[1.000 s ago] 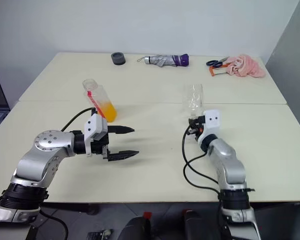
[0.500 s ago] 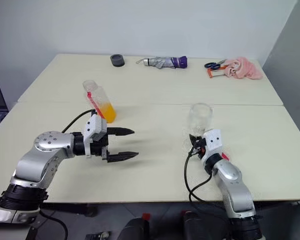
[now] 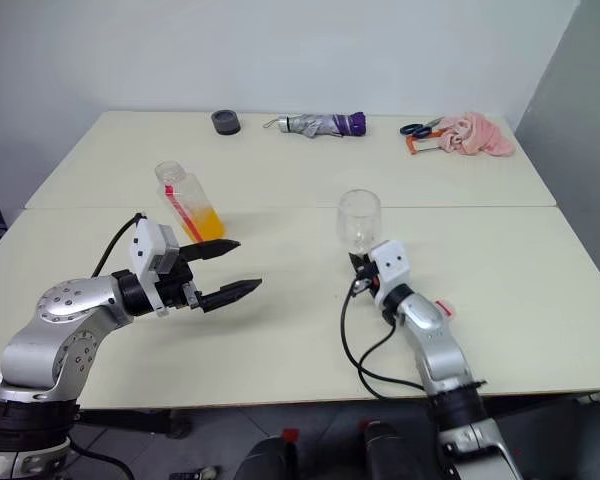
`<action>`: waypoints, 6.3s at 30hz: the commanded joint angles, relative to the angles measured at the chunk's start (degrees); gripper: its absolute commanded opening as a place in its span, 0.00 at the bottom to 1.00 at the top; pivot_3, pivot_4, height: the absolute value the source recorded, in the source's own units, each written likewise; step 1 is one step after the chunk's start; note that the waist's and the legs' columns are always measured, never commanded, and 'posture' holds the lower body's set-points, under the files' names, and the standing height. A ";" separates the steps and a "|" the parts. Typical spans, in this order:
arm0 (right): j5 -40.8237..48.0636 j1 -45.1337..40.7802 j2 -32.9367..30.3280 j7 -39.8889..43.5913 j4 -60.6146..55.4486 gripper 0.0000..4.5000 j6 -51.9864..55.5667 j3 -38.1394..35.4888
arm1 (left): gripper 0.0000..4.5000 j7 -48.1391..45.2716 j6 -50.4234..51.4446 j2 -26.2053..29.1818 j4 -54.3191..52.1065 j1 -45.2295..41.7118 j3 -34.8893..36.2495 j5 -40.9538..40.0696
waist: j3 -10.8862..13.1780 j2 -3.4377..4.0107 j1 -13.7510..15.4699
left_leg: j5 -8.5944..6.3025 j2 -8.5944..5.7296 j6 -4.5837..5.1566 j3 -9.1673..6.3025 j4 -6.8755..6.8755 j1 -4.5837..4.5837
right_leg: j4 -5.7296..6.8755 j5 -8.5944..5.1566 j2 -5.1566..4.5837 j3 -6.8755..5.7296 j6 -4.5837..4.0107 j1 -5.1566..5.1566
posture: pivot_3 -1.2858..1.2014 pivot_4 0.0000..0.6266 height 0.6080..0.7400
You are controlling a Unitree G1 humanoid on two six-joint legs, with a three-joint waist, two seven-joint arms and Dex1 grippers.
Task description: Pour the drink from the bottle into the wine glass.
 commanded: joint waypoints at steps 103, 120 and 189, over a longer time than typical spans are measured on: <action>10.57 13.20 -18.74 18.39 -42.31 0.99 16.46 3.41 | 1.00 23.68 -14.96 -9.56 32.83 -17.22 3.43 15.59 | 0.03 0.03 2.09 | -0.01 -0.19 -0.03 -0.23 0.07 -0.22 | -0.07 0.01 -0.26 -0.28 0.04 0.02 | 0.52 0.24 1.00; 14.74 9.39 -16.75 18.34 -43.87 0.99 18.42 2.80 | 1.00 22.68 -23.05 -10.12 50.74 -28.91 2.47 18.32 | 0.03 0.03 2.08 | 0.00 -0.21 -0.03 -0.28 0.07 -0.26 | -0.06 0.02 -0.27 -0.35 0.03 0.01 | 0.52 0.24 1.00; 12.46 8.17 -12.26 1.32 -46.05 1.00 21.44 -3.02 | 0.38 39.17 -71.23 -8.84 67.30 -56.89 -25.71 57.97 | 0.05 0.01 2.11 | 0.00 -0.41 -0.02 -0.39 0.09 -0.43 | -0.06 0.02 -0.30 -0.44 0.03 -0.06 | 0.52 0.24 1.00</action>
